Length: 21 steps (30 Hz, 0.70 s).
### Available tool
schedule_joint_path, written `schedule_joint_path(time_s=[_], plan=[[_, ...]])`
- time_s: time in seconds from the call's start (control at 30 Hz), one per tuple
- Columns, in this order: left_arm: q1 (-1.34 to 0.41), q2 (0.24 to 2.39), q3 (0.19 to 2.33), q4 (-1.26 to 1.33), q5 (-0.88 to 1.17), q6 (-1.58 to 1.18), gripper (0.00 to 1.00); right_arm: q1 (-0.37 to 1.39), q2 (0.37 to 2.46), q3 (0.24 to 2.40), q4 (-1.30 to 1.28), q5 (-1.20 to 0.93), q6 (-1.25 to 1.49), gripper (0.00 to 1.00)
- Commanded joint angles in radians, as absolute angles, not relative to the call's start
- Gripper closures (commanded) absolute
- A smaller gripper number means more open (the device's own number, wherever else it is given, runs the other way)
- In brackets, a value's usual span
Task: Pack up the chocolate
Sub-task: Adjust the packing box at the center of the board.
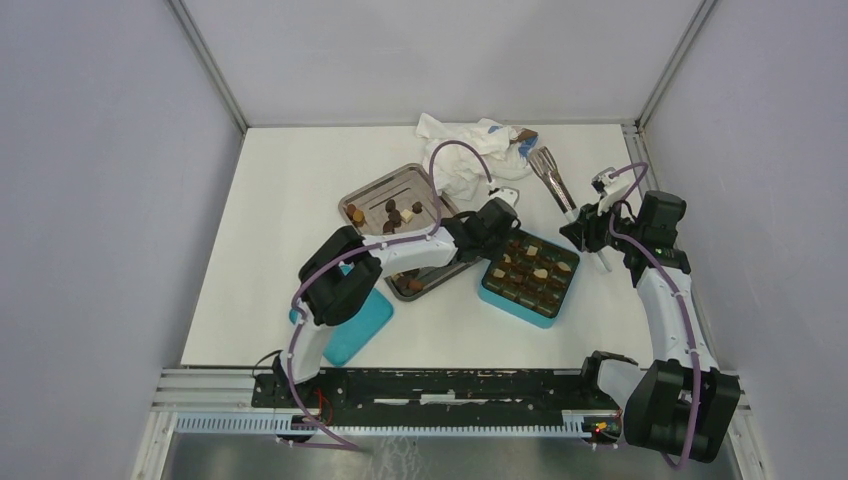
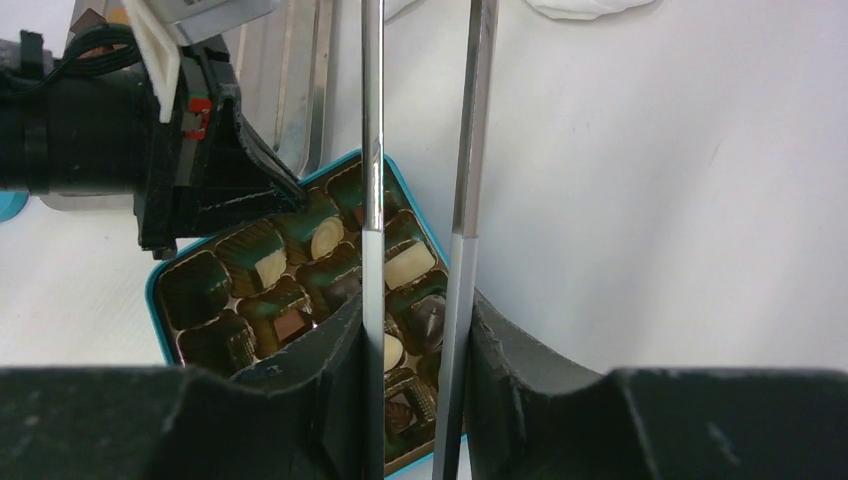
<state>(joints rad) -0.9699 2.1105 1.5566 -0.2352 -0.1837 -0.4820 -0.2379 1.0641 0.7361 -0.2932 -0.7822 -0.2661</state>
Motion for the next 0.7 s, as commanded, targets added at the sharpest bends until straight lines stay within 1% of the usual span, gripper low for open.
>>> schedule_joint_path(time_s=[0.0,0.33,0.53,0.67], plan=[[-1.013,1.973,1.474,-0.136,-0.295,-0.41,0.98,-0.248,1.046,0.746,-0.241,-0.787,-0.269,0.62],[-1.124,1.65,1.032,0.332,-0.557,-0.265,0.98,-0.252,1.046,0.741,-0.237,-0.799,-0.265,0.62],[-1.225,1.559,0.898,0.55,-0.762,-0.129,0.98,-0.252,1.053,0.741,-0.242,-0.802,-0.268,0.62],[-1.262,1.54,0.868,0.608,-0.833,-0.091,0.98,-0.252,1.058,0.741,-0.242,-0.805,-0.27,0.62]])
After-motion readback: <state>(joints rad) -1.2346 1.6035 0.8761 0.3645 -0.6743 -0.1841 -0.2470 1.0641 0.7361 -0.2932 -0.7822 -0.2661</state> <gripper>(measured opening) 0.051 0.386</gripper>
